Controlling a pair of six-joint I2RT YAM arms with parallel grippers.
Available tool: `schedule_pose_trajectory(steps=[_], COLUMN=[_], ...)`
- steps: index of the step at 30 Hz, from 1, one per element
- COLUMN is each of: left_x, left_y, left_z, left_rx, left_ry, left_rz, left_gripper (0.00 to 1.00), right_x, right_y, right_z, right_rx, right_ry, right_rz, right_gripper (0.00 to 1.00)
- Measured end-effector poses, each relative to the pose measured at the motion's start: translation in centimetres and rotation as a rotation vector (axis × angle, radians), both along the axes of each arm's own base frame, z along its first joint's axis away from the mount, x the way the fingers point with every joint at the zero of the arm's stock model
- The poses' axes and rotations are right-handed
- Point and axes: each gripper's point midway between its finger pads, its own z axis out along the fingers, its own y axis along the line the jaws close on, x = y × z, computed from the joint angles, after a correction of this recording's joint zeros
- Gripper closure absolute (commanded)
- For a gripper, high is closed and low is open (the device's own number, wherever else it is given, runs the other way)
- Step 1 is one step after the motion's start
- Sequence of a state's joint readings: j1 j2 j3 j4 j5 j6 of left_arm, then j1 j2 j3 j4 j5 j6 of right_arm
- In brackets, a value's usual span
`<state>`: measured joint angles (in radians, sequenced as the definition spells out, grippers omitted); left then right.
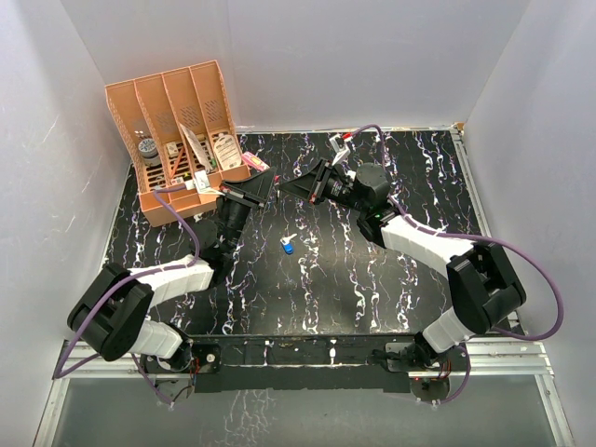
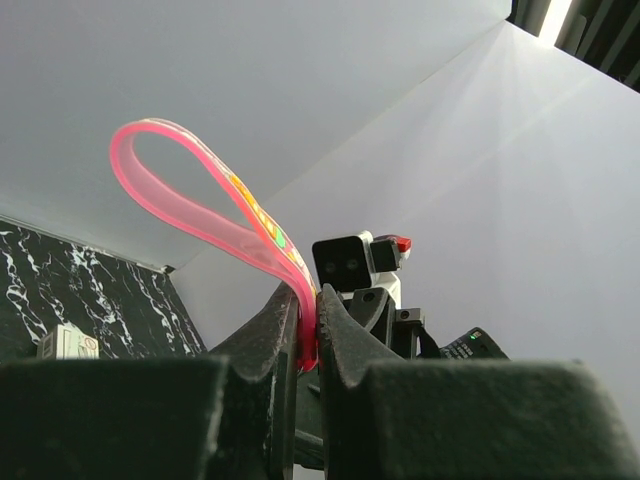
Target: Put the keys on the keyring
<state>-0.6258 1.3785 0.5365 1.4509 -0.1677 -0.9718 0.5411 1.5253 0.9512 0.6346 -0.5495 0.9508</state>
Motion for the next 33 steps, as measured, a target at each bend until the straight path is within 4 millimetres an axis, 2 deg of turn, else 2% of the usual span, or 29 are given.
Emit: schedule_pose_trajectory(steps=[18,19,21,24,29,33], left_x=[0.0,-0.1,-0.1,-0.3,-0.8,-0.7], left_y=[0.1,0.1,0.2,0.6,1.5,1.9], left_z=[0.1,0.2,0.4,1.0,2.4,2.3], left_rx=[-0.002,-0.003,-0.007,-0.018,-0.039,-0.031], left_ry=[-0.002,-0.003,-0.005,-0.013,-0.025,-0.008], left_rz=[0.001,0.002,0.006,0.016,0.040,0.059], left_gripper=[1.00,1.00,1.00,1.00,1.00,1.00], right_x=[0.1,0.2,0.3,0.6,1.3,1.4], right_y=[0.0,0.0,-0.1,-0.4,-1.9,-3.5], right_z=[0.1,0.1,0.1,-0.3,-2.0,-2.1], right_rx=[0.007,0.007,0.005,-0.009,-0.067,-0.109], right_ry=[-0.011,-0.011,-0.013,-0.014,0.008,-0.008], right_rz=[0.000,-0.002,-0.005,-0.019,-0.072,-0.119], right_gripper=[1.00,0.98,0.84,0.70,0.67,0.67])
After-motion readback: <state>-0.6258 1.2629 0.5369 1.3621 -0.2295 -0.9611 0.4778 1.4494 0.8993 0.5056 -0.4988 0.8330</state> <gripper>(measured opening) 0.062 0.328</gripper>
